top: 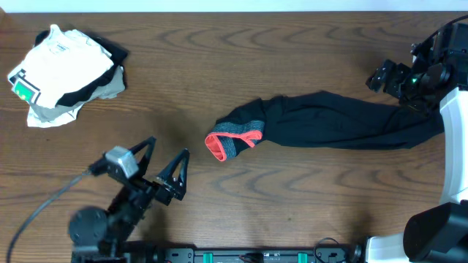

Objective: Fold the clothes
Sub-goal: 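Reach the left gripper to the red-trimmed cuff and grasp it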

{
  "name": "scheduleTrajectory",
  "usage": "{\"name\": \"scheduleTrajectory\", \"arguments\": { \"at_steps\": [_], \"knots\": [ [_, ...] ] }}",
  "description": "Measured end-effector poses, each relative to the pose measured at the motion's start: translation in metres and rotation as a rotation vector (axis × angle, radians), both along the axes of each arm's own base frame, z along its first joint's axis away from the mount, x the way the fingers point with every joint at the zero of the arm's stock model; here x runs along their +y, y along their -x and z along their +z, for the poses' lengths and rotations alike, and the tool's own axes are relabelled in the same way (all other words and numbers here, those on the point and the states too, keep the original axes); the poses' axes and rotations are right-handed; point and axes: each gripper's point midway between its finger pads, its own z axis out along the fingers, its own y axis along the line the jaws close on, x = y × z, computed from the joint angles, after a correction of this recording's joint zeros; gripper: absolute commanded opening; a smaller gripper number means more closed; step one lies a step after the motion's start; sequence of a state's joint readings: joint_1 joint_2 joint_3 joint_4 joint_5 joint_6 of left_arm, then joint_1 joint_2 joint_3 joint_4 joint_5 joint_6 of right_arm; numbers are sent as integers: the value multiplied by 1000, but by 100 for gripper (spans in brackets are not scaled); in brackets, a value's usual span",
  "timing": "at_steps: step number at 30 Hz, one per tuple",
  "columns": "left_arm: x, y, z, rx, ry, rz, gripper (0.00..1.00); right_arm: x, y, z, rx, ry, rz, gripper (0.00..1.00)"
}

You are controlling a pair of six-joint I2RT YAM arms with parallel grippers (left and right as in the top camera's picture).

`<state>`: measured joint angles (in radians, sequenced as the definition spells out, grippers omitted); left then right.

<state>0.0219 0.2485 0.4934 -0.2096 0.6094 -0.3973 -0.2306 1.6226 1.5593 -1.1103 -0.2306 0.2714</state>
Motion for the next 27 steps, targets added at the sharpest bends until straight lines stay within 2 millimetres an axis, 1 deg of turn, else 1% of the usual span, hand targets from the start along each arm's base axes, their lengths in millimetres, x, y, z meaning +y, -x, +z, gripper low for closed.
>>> {"name": "scheduleTrajectory", "arguments": {
  "at_steps": [5, 9, 12, 14, 17, 18, 19, 20, 23, 27],
  "knots": [
    [-9, -4, 11, 227, -94, -65, 98, 0, 0, 0, 1, -3, -2, 99],
    [-18, -16, 18, 380, -212, -114, 98, 1, 0, -1, 2, -5, -4, 99],
    [-31, -28, 11, 464, -324, -161, 98, 1, 0, -1, 3, -7, -4, 99],
    [-49, -39, 2, 502, -406, -213, 98, 1, 0, -1, 2, -7, -4, 99],
    [-79, -52, -23, 552, -527, -276, 98, 1, 0, -1, 2, -7, -4, 99],
    [-89, -55, -36, 570, -577, -294, 98, 1, 0, -1, 2, -7, -4, 99],
    [-96, -57, -46, 584, -614, -299, 98, 1, 0, -1, 2, -7, -4, 99],
    [-105, -60, -60, 603, -668, -308, 98, 1, 0, -1, 3, -7, -4, 99],
    [-123, -72, -93, 627, -783, -305, 98, 1, 0, -1, 3, -6, -4, 99],
    [-134, -91, -131, 666, -862, -284, 98, 0, 0, -1, 0, -4, -5, 99]
  ]
}}
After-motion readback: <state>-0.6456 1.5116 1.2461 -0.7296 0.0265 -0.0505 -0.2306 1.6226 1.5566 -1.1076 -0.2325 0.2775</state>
